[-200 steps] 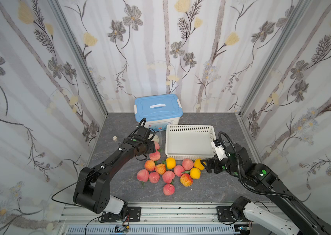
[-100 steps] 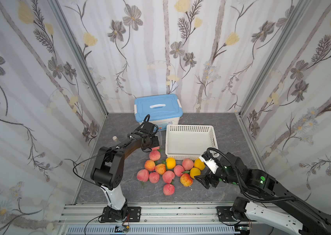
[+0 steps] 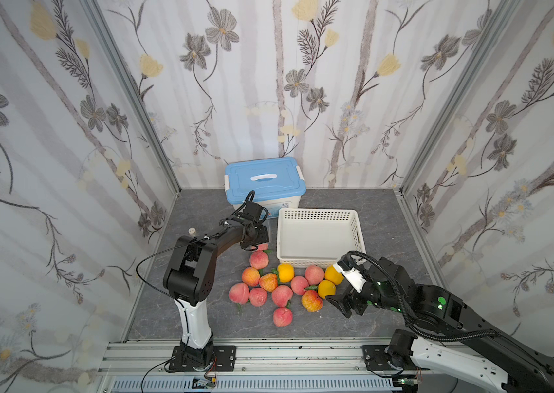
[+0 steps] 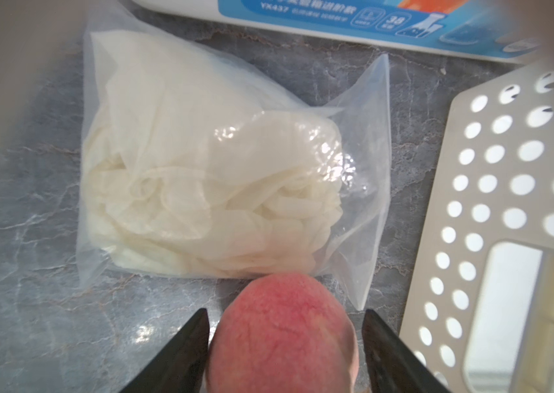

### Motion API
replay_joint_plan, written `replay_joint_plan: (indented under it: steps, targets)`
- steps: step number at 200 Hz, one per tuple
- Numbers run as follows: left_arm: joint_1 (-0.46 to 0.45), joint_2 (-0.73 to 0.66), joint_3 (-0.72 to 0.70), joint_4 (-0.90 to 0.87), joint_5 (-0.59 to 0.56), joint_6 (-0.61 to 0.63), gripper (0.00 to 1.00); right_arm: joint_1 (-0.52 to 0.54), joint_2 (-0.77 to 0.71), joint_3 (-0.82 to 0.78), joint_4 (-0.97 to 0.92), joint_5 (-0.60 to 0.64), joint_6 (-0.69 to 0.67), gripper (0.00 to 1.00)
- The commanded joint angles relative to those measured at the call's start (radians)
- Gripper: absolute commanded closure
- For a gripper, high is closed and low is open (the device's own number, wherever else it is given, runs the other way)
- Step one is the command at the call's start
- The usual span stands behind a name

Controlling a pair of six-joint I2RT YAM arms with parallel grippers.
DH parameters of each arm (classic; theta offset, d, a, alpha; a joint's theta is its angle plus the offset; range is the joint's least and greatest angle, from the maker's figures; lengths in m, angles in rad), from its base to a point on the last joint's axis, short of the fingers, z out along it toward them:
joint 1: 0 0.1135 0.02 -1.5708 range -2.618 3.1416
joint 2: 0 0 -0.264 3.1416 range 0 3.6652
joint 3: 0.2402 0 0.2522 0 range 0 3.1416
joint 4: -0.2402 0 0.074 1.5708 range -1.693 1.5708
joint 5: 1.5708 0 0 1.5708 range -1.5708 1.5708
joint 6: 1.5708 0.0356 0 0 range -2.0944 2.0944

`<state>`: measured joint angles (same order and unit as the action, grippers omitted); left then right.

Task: Put the peaches into the basket
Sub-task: Pick up the peach from the center of the board.

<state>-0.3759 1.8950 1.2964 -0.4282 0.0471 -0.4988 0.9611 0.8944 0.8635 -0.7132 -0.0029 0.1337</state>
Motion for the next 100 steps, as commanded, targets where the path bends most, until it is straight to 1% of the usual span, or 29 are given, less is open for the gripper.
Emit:
replay_joint_plan:
  steps: [1, 61, 100]
  targets:
    - [-0.004, 0.011, 0.014, -0.006, -0.024, -0.007, 0.32, 0.004, 0.001, -0.001, 0.041, 0.025, -0.013, 0.05]
    - [-0.014, 0.0, 0.013, -0.03, -0.042, -0.001, 0.47, 0.007, 0.003, -0.001, 0.037, 0.049, -0.011, 0.05]
    - [-0.018, -0.033, 0.021, -0.041, -0.047, 0.002, 0.49, 0.008, 0.001, -0.002, 0.038, 0.059, -0.009, 0.05]
